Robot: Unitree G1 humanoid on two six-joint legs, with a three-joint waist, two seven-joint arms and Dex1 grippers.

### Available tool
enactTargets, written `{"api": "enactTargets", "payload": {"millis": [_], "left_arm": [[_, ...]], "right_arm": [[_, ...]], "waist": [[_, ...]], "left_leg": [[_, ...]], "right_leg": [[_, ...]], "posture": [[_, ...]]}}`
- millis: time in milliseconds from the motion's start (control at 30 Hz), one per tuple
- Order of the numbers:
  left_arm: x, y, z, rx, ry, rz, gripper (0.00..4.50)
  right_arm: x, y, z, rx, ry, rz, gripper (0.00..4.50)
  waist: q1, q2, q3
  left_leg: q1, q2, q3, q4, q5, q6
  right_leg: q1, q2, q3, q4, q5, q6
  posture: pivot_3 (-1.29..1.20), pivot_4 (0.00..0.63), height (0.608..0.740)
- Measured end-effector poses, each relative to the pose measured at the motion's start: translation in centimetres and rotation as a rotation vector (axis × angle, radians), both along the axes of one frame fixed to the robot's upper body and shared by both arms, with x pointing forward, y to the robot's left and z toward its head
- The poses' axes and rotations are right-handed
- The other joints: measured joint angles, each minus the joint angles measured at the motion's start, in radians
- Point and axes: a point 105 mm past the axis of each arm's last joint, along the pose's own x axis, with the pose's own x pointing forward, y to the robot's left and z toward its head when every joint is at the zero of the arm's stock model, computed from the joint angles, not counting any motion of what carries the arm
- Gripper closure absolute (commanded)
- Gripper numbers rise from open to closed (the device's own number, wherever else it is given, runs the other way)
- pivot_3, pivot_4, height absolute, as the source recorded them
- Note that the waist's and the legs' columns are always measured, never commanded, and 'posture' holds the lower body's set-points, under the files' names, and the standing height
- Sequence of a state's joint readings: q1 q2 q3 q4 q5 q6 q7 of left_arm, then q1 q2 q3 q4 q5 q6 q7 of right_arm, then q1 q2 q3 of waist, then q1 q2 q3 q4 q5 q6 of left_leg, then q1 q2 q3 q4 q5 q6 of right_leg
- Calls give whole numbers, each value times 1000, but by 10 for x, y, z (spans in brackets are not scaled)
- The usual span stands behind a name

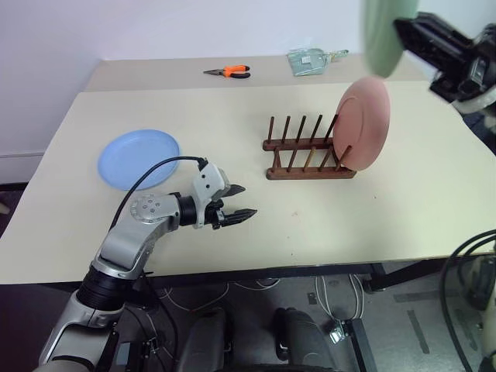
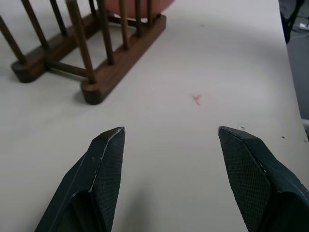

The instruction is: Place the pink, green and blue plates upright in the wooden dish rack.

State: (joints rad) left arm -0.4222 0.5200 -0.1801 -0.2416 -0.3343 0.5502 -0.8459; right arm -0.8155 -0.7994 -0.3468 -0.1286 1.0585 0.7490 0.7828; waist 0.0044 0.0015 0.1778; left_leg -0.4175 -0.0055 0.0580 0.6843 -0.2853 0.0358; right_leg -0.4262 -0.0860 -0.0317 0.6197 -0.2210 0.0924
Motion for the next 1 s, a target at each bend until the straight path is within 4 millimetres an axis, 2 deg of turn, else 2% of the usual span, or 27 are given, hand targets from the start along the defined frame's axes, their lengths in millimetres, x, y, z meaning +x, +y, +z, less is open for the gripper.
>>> {"api": "enactTargets", "payload": {"millis": [100, 233, 367, 433, 767, 867, 933, 967, 1000], "left_arm": [[1, 2, 3, -4, -13, 3, 1340], [0, 4, 2, -7, -9, 9, 1340], [-5, 3, 0, -22, 4, -3, 1340], [-7, 2, 3, -26, -4, -12, 1340], [-7, 3, 2, -20, 9, -8, 1340], [-7, 4, 2, -19, 9, -8, 1340], [-7, 4, 2, -19, 10, -7, 1340], [-7, 4, 2, -24, 15, -7, 1095], [-7, 3, 2, -29, 23, -5, 799]], "right_arm": [[15, 11, -21, 41, 148, 18, 4467], [37, 7, -48, 50, 287, -37, 4467], [50, -5, -60, 74, 347, -77, 4467], [55, -10, -64, 88, 378, -80, 4467], [71, -25, -91, 114, 546, -76, 4467], [73, -25, -94, 97, 558, -84, 3653], [76, -25, -97, 73, 553, -103, 2640], [77, -25, -97, 64, 539, -119, 2176], [80, -25, -96, 52, 514, -141, 2149]], "waist": [[7, 0, 0], [7, 0, 0], [7, 0, 0], [7, 0, 0], [8, 0, 0], [7, 0, 0], [7, 0, 0], [7, 0, 0], [7, 0, 0]], "left_leg": [[-1, -1, 0, 0, 0, 0], [-7, -3, 1, 0, 0, 0], [-8, -3, 1, 0, 2, -4], [-8, -3, 2, 0, 0, 1], [-8, -3, 2, 0, -1, 2], [-7, -3, 2, 0, -1, 2], [-7, -3, 2, 0, -1, 2], [-7, -3, 2, 0, -1, 2], [-7, -3, 2, 1, -1, 2]], "right_leg": [[-1, -2, 0, 0, -1, -3], [-6, -3, 0, -1, 0, 0], [-7, -2, 0, -1, 0, 0], [-6, -2, -1, -1, 0, 0], [-6, 3, -1, -1, 0, 0], [-6, 3, -1, -1, 0, 1], [-6, 4, -1, -1, 1, 1], [-6, 4, -1, -1, 1, 1], [-6, 4, -1, -1, 1, 1]], "posture": [[0, 150, 740], [0, 150, 740], [0, 150, 740], [0, 150, 740], [0, 150, 740], [0, 150, 740], [0, 150, 740], [0, 150, 740], [0, 150, 740]]}}
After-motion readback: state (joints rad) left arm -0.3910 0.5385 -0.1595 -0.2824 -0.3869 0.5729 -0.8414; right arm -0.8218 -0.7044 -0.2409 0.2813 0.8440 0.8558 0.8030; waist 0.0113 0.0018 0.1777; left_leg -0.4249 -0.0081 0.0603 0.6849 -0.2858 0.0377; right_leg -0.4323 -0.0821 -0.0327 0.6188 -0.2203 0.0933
